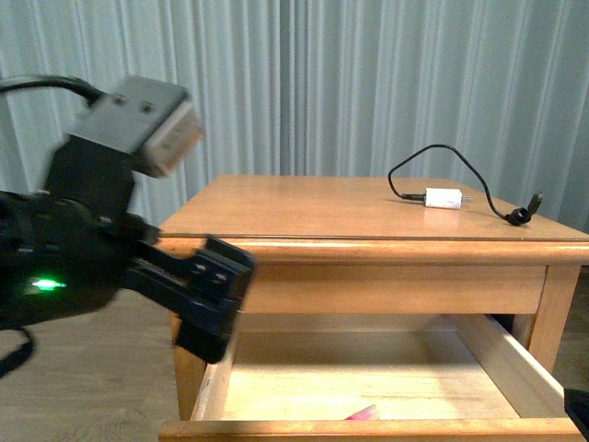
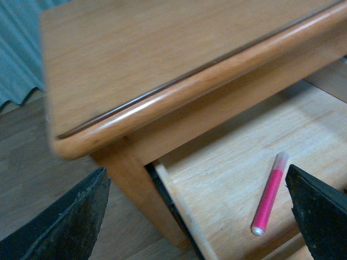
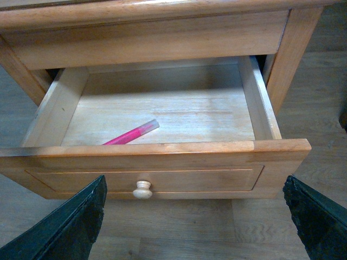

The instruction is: Place pink marker in drawer with both arms

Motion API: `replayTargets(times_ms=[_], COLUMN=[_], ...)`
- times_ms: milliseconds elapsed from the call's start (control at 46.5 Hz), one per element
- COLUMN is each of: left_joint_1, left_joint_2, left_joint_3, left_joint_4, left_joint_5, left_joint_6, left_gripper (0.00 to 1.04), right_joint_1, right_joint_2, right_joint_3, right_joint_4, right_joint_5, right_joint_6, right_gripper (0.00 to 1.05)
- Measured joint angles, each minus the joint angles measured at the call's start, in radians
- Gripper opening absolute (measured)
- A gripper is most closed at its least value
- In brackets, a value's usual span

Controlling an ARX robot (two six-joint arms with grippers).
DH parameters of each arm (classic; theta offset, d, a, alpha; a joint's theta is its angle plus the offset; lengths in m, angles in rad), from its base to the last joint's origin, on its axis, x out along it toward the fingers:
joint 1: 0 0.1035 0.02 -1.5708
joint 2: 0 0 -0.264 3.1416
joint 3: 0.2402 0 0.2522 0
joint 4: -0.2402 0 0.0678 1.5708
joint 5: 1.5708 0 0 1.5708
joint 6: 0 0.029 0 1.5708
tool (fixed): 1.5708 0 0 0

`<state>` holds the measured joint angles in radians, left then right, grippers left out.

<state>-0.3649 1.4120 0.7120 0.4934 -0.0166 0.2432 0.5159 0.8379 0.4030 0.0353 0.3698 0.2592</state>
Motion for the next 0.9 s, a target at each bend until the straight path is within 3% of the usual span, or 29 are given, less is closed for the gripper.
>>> replayTargets(times_ms=[237, 387, 495, 667, 753, 903], left_joint_1=[0.190, 0.399, 0.502, 0.512, 0.495, 0.383], left_joint_2=[-0.451, -0.810, -0.962, -0.976, -1.008, -1.069], left_joint_3=[-0.257, -0.434, -0.525, -0.532, -0.607, -0.636], left_joint_4=[-0.131, -0.361, -0.417, -0.416, -0.234, -0.222], left_joint_5=[0.064, 0.155, 0.182, 0.183, 0.139, 0.024], left_joint_6=[-0.127, -0.196, -0.261, -0.288, -0.267, -0.258], left_gripper=[0.99, 0.99, 0.99, 0.99, 0.81, 0.54], right_joint_1=[0.000, 0.000, 0.000, 0.000, 0.000, 0.000], right_joint_2=[0.000, 0.000, 0.000, 0.000, 0.000, 0.000], right_joint_3=[0.000, 0.000, 0.000, 0.000, 0.000, 0.000], right_joint_4=[0.000, 0.000, 0.000, 0.000, 0.000, 0.000], right_joint_5=[0.000, 0.000, 0.000, 0.000, 0.000, 0.000], right_joint_6=[0.000, 0.000, 0.000, 0.000, 0.000, 0.000], right_gripper=[0.96, 0.96, 0.96, 0.96, 0.96, 0.96])
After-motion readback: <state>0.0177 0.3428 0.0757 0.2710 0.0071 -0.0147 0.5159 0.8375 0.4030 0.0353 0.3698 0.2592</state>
